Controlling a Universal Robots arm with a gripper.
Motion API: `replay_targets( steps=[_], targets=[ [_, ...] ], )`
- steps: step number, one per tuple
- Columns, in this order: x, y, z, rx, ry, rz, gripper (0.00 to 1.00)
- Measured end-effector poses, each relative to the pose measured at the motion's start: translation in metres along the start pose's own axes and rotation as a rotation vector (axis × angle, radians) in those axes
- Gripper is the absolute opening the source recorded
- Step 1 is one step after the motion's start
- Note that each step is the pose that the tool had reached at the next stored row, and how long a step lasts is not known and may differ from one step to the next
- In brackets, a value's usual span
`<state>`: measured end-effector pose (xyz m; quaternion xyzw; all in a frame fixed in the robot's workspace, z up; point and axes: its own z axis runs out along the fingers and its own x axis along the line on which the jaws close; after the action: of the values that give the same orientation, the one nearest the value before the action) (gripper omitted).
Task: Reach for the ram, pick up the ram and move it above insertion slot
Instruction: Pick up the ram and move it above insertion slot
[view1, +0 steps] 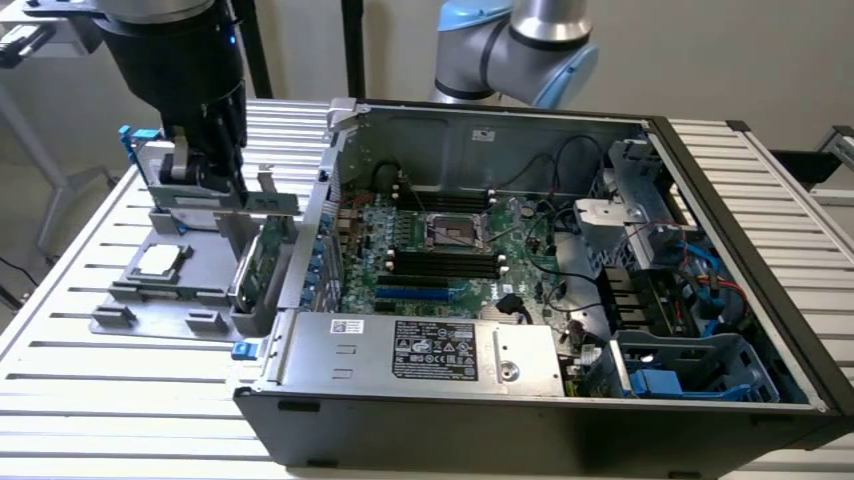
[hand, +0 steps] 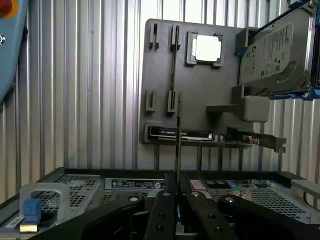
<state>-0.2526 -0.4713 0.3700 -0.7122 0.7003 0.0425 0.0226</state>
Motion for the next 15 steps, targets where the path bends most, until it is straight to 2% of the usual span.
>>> replay_targets(
  steps=[3,6,15],
  targets=[
    [0.0,-0.0135,-0.0009,0.0003,-0.0133,-0.001,0.14],
    [0.0,-0.0274,-0.0016,0.0002,-0.0225,-0.001,0.14],
    [0.001,-0.0681,-0.0031,-0.0003,-0.0384,-0.003,0.14]
  ],
)
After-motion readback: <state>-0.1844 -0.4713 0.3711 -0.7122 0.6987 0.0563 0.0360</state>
